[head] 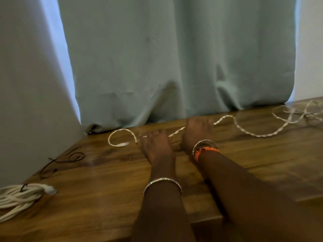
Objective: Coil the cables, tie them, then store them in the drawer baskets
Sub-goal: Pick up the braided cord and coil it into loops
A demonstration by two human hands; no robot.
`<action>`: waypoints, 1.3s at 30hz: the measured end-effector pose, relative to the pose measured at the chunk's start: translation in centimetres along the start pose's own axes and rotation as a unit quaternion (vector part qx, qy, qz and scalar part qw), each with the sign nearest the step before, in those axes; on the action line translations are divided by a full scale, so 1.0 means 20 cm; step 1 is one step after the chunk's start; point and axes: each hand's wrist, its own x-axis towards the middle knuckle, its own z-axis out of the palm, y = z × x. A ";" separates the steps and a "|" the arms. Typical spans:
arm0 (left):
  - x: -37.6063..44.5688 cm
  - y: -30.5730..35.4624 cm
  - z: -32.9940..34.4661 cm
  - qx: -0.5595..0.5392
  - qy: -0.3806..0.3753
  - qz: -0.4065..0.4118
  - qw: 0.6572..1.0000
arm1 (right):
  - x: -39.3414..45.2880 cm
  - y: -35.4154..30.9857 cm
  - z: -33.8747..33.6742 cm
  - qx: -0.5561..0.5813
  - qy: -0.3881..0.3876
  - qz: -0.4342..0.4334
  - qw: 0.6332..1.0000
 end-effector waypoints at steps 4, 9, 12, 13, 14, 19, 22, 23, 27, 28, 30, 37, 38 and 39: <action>0.04 -0.15 -0.06 0.052 0.003 0.042 0.998 | 0.08 0.23 0.04 -0.005 -0.008 0.130 0.992; 0.10 -0.28 -0.10 0.072 0.011 0.108 0.991 | 0.11 0.34 0.06 -0.030 -0.042 0.146 0.988; 0.14 -0.20 -0.08 0.043 0.028 0.168 0.985 | 0.10 0.14 0.01 0.114 0.021 -0.008 0.993; 0.15 -0.17 -0.07 0.051 0.044 0.192 0.979 | 0.09 0.05 -0.01 0.204 0.037 -0.049 0.977; 0.15 -0.15 -0.06 0.065 0.060 0.215 0.973 | 0.08 -0.02 -0.03 0.273 0.028 -0.075 0.959; 0.19 -0.16 -0.03 0.049 0.087 0.159 0.982 | 0.05 -0.02 -0.01 0.156 -0.013 -0.175 0.972; 0.22 -0.25 0.01 -0.054 0.089 -0.008 0.995 | 0.10 0.14 0.00 0.136 0.010 -0.118 0.984; 0.22 -0.26 0.02 -0.118 0.078 -0.064 0.988 | 0.11 0.17 0.00 0.118 0.016 -0.079 0.990; 0.22 -0.24 0.02 -0.505 -0.046 -0.120 0.854 | 0.12 0.17 0.04 -0.030 -0.018 -0.008 0.999; 0.22 -0.21 0.01 -0.558 -0.076 -0.111 0.819 | 0.12 0.16 0.04 -0.037 -0.018 -0.008 0.999; 0.20 -0.15 -0.01 -0.595 -0.112 -0.087 0.791 | 0.12 0.11 0.04 -0.005 0.008 -0.062 0.998; 0.18 -0.15 -0.08 -0.643 -0.229 -0.123 0.721 | 0.01 -0.07 -0.04 0.158 -0.037 -0.271 0.949; 0.18 -0.17 -0.10 -0.672 -0.268 -0.131 0.678 | 0.01 -0.06 -0.04 0.145 -0.029 -0.237 0.960; 0.18 -0.18 -0.12 -0.702 -0.297 -0.133 0.633 | 0.02 -0.04 -0.04 0.147 -0.012 -0.197 0.969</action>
